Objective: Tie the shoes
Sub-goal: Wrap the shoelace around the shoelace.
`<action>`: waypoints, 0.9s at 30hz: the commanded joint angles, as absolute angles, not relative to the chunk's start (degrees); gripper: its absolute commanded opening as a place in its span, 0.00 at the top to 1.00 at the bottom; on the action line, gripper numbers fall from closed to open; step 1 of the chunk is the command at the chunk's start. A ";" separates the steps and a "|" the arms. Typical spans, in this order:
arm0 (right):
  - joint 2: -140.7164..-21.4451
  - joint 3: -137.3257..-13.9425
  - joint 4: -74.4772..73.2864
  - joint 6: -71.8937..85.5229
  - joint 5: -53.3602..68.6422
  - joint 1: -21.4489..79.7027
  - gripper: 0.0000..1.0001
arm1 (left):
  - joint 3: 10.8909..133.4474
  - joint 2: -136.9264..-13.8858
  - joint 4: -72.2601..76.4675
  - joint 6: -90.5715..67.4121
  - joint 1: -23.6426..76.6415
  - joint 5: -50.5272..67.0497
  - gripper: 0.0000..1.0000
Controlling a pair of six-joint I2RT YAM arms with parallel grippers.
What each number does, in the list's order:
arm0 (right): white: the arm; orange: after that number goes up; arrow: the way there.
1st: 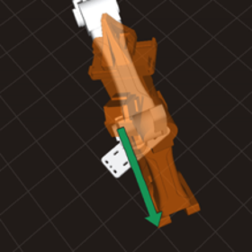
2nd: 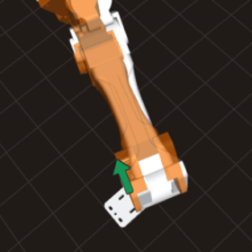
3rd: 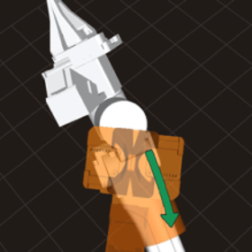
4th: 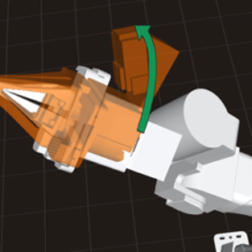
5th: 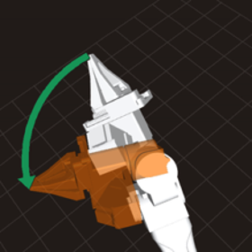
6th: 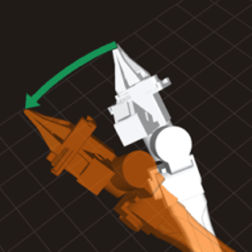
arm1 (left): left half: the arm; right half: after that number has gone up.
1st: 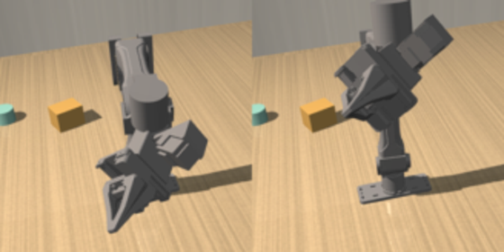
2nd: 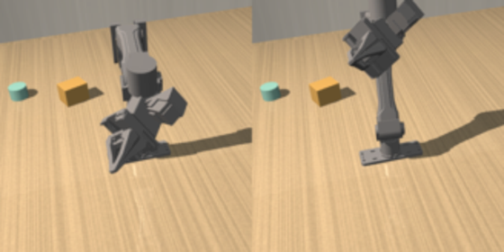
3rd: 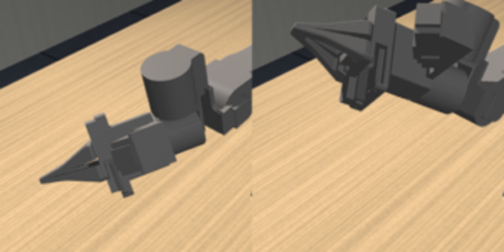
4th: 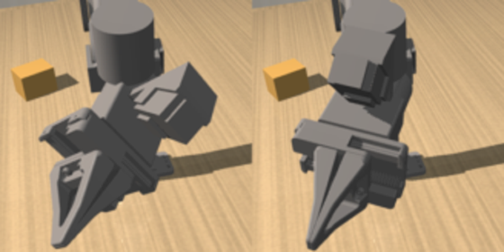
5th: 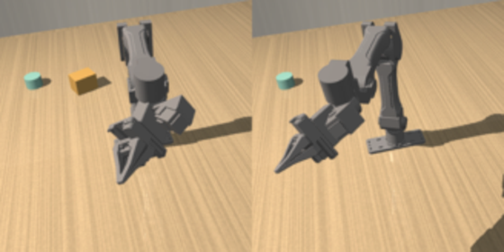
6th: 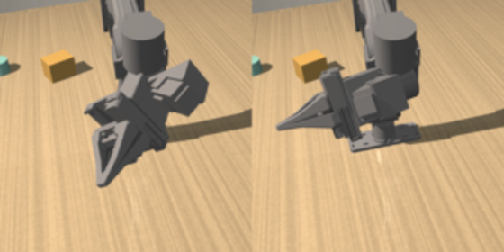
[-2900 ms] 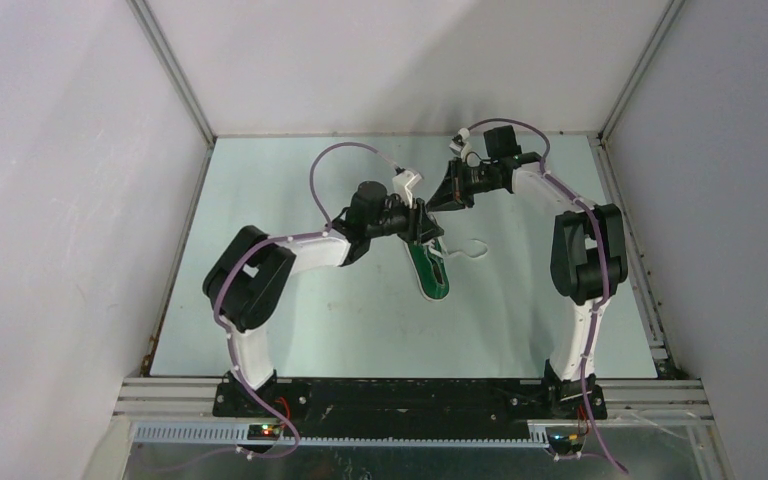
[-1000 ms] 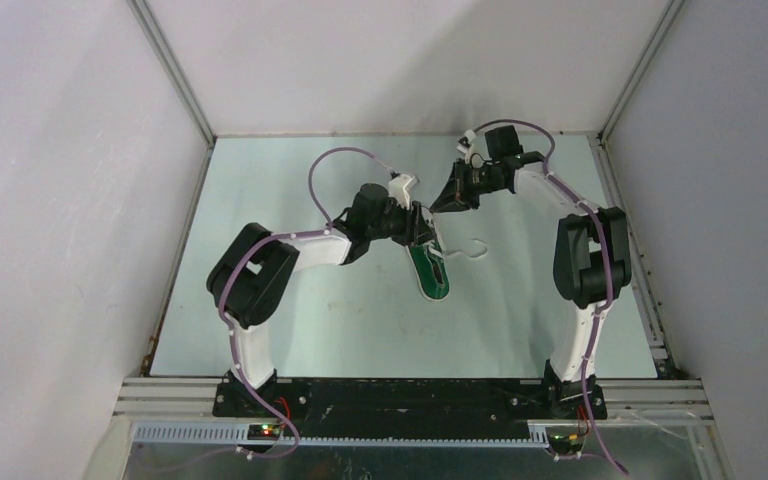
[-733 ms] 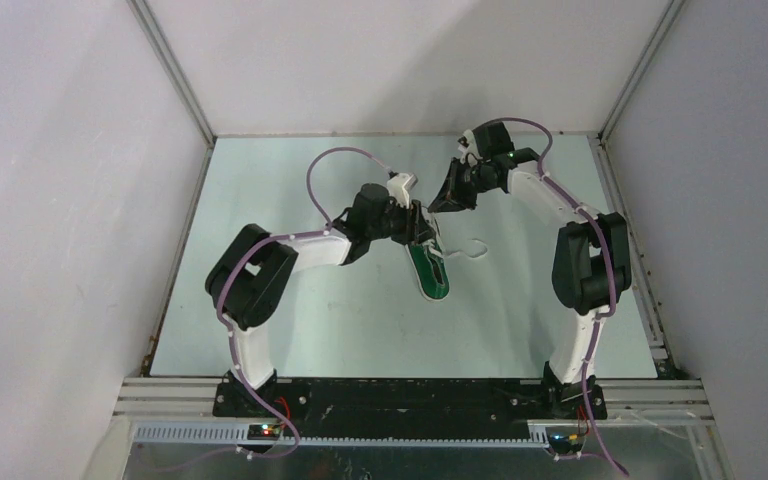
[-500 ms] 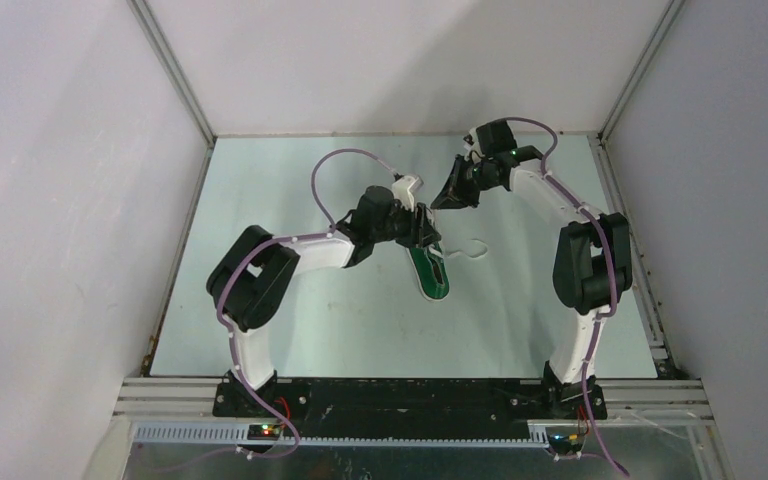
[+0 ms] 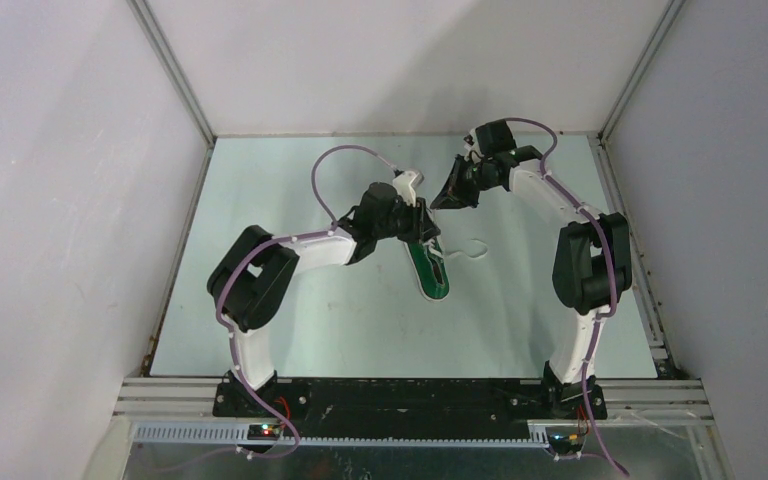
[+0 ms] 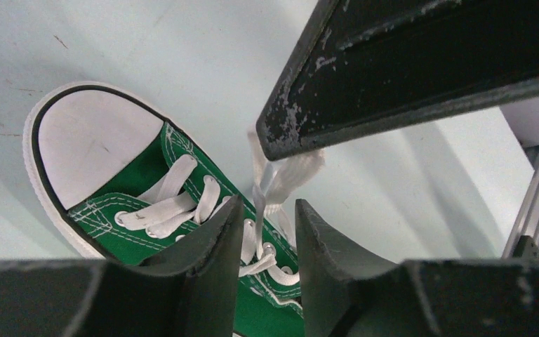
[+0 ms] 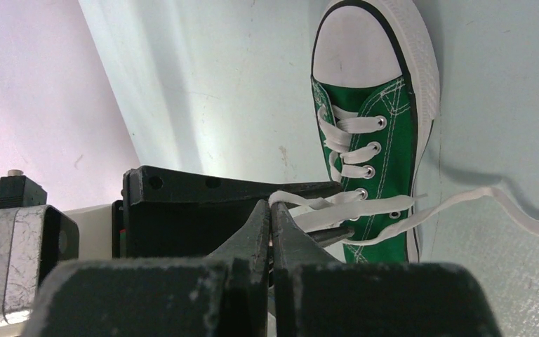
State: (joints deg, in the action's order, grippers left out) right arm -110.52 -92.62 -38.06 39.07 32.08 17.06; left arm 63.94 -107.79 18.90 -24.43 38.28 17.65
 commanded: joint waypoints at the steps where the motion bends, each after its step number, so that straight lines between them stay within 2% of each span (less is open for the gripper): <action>1: -107.84 -93.97 -37.37 39.45 31.83 17.18 1.00 | 65.66 -106.47 20.97 -26.77 37.97 17.31 0.65; 6: -107.92 -94.02 -37.20 39.46 31.88 17.10 1.00 | 65.99 -107.45 22.83 -28.01 37.88 20.10 0.68; 16: -108.23 -94.17 -37.09 39.57 31.86 17.09 1.00 | 69.85 -110.32 18.95 -30.60 37.88 17.69 0.69; 23: -108.08 -94.02 -36.84 39.56 31.89 16.90 1.00 | 69.78 -110.24 16.92 -30.60 37.62 17.75 0.78; 27: -108.11 -94.12 -36.79 39.55 31.95 16.78 1.00 | 69.72 -109.90 14.95 -28.79 37.43 18.37 0.77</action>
State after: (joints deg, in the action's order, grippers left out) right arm -110.52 -92.62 -38.00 39.07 32.08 17.02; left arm 68.47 -110.28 16.36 -30.00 37.80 18.17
